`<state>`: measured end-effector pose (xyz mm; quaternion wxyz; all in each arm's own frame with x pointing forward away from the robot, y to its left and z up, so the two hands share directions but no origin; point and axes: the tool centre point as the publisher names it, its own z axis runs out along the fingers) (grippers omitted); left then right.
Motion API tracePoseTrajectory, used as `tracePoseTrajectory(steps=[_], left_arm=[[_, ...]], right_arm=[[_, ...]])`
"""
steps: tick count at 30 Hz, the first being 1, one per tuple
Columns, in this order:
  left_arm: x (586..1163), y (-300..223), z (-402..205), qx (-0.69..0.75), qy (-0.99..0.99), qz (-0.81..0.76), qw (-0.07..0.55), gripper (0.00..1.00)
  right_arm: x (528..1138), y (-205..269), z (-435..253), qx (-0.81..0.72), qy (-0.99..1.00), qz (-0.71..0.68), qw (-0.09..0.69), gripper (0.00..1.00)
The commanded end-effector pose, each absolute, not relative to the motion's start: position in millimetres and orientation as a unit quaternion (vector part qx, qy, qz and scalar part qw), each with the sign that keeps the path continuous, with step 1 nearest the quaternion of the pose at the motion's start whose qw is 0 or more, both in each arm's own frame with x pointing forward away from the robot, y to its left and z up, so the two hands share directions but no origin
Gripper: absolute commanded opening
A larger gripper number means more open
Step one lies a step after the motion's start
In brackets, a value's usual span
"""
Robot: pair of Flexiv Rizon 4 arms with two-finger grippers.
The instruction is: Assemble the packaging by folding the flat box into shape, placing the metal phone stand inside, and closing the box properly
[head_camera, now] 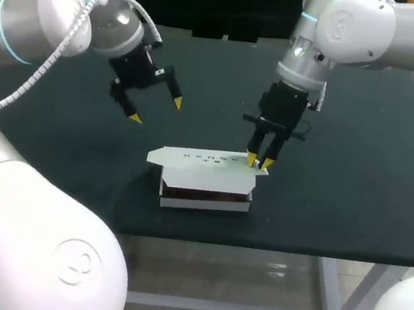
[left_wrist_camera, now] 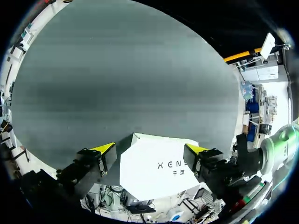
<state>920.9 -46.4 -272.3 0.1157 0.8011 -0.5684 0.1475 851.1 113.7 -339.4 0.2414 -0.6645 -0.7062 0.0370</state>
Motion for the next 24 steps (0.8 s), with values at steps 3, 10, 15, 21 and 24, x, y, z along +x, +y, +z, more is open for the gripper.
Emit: tracePoseTrajectory(steps=[3,10,15,21,24], left_arm=[[927,-47,-269,0.81,-0.567,-0.008,0.15,1.0],[924,-56,-283,0.749,-0.639,0.008,0.175,1.0],[912,-60,-292,0.723,-0.667,0.011,0.18,0.88],[900,-69,-296,0.742,-0.641,-0.006,0.198,0.75],[891,-70,-300,0.749,-0.632,-0.006,0.197,0.55]], right_arm=[[851,117,-339,-0.665,-0.707,0.036,0.239,0.26],[851,118,-340,-0.666,-0.705,0.035,0.24,0.26],[852,117,-340,-0.667,-0.704,0.036,0.24,0.25],[852,117,-341,-0.668,-0.703,0.036,0.241,0.25],[852,117,-341,-0.668,-0.703,0.035,0.241,0.25]])
